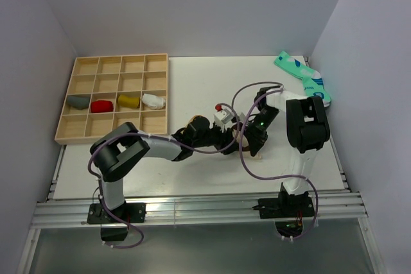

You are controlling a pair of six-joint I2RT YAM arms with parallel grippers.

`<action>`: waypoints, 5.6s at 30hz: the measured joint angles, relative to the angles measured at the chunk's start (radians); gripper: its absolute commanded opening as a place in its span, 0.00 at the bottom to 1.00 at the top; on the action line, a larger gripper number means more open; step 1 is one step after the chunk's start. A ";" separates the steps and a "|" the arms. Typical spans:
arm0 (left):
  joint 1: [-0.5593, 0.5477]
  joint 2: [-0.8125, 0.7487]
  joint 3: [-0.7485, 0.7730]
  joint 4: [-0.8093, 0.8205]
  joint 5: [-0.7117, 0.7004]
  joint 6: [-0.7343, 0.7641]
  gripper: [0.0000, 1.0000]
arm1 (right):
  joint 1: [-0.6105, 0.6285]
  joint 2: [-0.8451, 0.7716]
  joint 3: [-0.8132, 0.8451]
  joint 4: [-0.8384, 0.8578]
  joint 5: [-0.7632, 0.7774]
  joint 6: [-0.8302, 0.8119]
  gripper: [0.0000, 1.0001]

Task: Roll the socks
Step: Roll the sock at the center of the board.

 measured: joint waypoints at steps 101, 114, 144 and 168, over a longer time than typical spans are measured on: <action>0.024 0.386 -0.040 0.446 0.326 -0.972 0.00 | 0.224 -0.839 -0.601 0.398 0.053 -0.215 0.74; 0.038 0.407 -0.023 0.480 0.371 -0.992 0.00 | 0.308 -0.859 -0.664 0.497 0.076 -0.208 0.71; 0.106 0.078 0.056 -0.407 0.138 -0.587 0.38 | 0.345 -0.739 -0.640 0.584 0.129 -0.117 0.27; 0.101 0.173 0.265 -0.534 0.086 -0.478 0.41 | 0.346 -0.781 -0.645 0.594 0.179 -0.100 0.26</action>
